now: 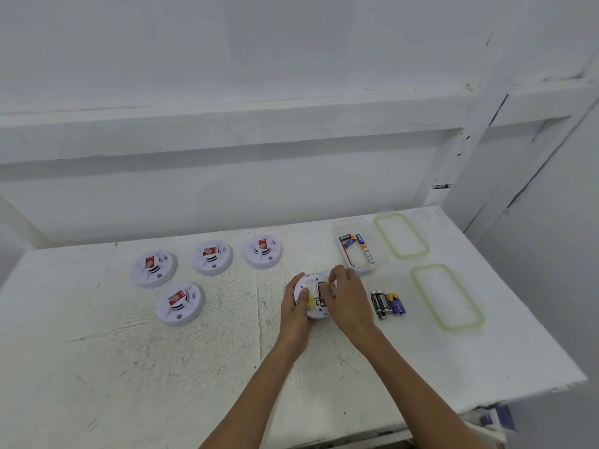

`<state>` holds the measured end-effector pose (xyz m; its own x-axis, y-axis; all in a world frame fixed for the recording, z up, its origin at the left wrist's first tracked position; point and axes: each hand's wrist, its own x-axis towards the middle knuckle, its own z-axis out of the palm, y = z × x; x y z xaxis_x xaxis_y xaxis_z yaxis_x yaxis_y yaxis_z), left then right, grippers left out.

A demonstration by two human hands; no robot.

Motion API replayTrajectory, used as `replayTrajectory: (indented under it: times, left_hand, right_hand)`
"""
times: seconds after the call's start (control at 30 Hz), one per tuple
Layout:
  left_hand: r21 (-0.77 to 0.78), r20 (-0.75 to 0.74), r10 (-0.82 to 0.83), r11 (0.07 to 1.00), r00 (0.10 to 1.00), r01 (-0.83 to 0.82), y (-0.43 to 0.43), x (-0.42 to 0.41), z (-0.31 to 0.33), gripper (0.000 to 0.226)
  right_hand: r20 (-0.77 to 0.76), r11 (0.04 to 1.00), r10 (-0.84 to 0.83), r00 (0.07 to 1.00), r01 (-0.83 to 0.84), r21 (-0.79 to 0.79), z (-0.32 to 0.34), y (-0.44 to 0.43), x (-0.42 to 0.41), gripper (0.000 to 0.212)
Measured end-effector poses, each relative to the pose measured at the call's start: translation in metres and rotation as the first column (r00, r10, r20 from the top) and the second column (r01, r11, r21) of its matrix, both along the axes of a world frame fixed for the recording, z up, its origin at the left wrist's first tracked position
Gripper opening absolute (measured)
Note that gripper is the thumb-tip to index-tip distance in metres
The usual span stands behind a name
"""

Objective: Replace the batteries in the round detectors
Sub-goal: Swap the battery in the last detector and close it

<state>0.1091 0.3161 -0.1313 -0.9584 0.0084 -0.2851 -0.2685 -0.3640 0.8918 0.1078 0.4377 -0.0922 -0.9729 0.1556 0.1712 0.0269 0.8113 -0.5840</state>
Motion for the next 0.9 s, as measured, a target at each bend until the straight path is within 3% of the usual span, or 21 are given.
replayTrajectory:
  times: [0.4,0.7,0.9]
  left_hand:
    - [0.006,-0.014,-0.004,1.000,1.000,0.004,0.000,0.004,0.007,0.035]
    - [-0.045,-0.012,-0.029,0.999,1.000,0.028,0.000,0.002,0.006,0.032]
    - [-0.041,-0.011,-0.040,0.998,0.999,0.039,-0.002,0.002,0.001,0.031]
  right_hand:
    - [-0.022,0.999,-0.003,1.000,0.002,-0.033,-0.005,-0.002,0.001,0.017]
    - [-0.150,0.918,-0.152,0.977,0.083,-0.388,0.017,0.019,0.003,0.016]
    - [-0.099,0.927,-0.280,0.955,0.242,-0.288,0.026,0.075,0.011,0.013]
